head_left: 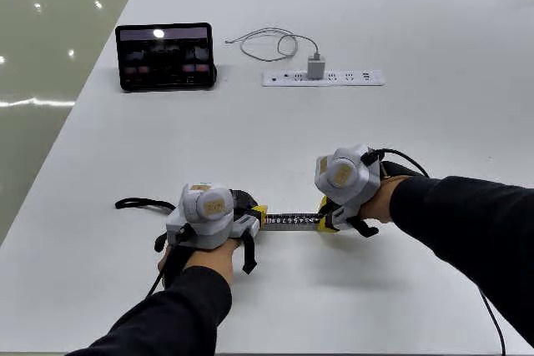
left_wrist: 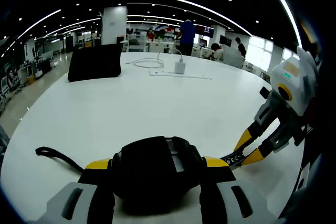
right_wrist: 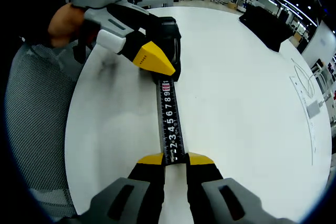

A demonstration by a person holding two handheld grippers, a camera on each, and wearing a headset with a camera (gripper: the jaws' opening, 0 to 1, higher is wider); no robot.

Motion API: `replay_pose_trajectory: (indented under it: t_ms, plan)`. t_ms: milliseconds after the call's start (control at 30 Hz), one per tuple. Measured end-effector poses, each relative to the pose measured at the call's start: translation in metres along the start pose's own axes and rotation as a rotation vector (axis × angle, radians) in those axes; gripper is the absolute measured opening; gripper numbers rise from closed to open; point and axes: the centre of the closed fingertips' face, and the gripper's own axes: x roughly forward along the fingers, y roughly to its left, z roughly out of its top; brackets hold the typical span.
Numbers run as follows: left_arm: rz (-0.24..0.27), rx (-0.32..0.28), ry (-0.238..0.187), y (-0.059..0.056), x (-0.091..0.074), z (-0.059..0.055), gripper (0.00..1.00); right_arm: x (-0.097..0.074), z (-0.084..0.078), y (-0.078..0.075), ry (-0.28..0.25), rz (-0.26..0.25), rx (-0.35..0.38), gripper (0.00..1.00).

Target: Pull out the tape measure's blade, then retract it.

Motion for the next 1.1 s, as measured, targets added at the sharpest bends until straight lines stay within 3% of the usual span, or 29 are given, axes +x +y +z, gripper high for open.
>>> replay_pose_trajectory:
  t_ms: [1100]
  plan:
    - [-0.008, -0.017, 0.011, 0.000, 0.000, -0.001, 0.61, 0.011, 0.019, 0.000, -0.040, 0.002, 0.015, 0.11]
